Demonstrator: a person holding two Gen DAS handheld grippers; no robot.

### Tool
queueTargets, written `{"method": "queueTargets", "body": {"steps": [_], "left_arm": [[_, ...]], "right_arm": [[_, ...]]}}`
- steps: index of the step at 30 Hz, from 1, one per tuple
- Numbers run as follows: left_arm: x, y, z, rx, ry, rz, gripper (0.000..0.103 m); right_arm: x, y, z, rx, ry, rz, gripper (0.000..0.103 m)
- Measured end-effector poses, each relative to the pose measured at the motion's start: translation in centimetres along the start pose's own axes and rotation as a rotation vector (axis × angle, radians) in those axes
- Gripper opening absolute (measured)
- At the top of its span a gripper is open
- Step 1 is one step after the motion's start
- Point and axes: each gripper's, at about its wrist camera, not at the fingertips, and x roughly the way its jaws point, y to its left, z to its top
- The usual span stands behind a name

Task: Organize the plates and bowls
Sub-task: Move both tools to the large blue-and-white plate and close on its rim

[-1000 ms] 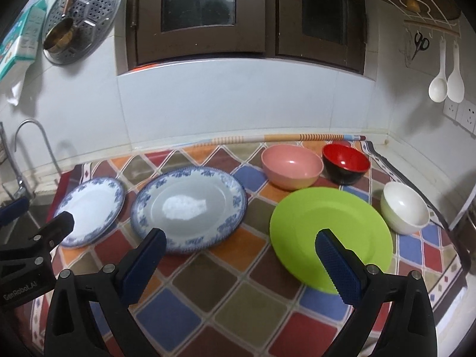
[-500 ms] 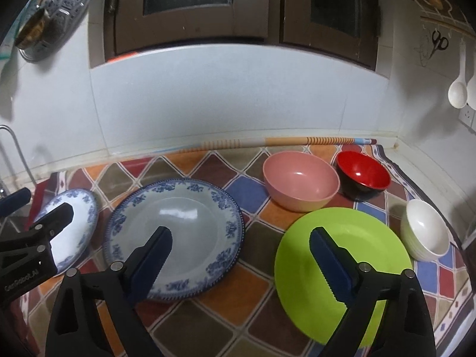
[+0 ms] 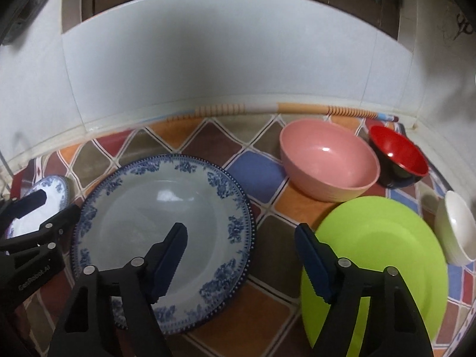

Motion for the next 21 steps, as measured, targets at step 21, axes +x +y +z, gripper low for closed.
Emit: {"method": "queueTargets", "body": {"steps": [21], "left_arm": [[3.9,-0.1,0.3,-0.016,0.077,-0.059,0.044]], "right_arm": [[4.5,0.0,-0.2,0.051,0.102,0.03,0.047]]}}
